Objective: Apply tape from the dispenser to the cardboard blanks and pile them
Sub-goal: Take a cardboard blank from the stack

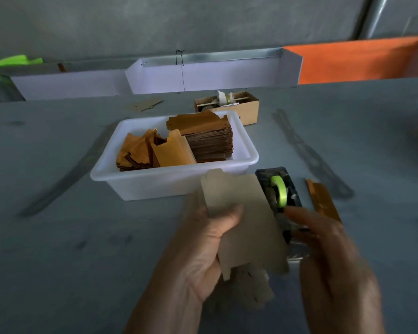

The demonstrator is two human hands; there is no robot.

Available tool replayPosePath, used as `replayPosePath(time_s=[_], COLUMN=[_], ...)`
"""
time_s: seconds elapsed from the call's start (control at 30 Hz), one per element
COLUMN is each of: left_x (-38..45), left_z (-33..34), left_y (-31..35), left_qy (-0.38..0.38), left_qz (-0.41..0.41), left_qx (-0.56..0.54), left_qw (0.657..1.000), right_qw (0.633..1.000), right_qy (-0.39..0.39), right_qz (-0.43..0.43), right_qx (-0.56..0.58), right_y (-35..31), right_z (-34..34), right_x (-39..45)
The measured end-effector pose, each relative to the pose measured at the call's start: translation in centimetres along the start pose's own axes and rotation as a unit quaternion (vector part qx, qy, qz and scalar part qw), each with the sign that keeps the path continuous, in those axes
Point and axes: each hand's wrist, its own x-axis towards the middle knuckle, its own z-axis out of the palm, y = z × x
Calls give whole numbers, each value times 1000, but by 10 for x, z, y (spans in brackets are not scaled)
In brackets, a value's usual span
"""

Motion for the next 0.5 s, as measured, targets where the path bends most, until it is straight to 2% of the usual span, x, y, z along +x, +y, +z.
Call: replayPosePath(time_s=[0.03,0.1,0.2,0.3,0.5], left_x=[0,-2,-4,-5,-10], left_z=[-1,-2,-2,-1,-1], left_y=[0,0,0,-3,-8], left_qy=[-8,-20,-24,-18,27], left_qz=[0,5,14,27,60], left_qx=[10,28,61,83,83], left_qw=[1000,999,998,996,994], right_qw=[995,968,940,934,967], right_qy=[16,-5,-77,-72,-42], right_qz=[78,200,279,295,226], right_qx=[60,152,180,187,107], right_y=[-2,-3,-6,-8,-10], right_z=[-1,-1,3,11,14], right_x=[2,7,14,14,11])
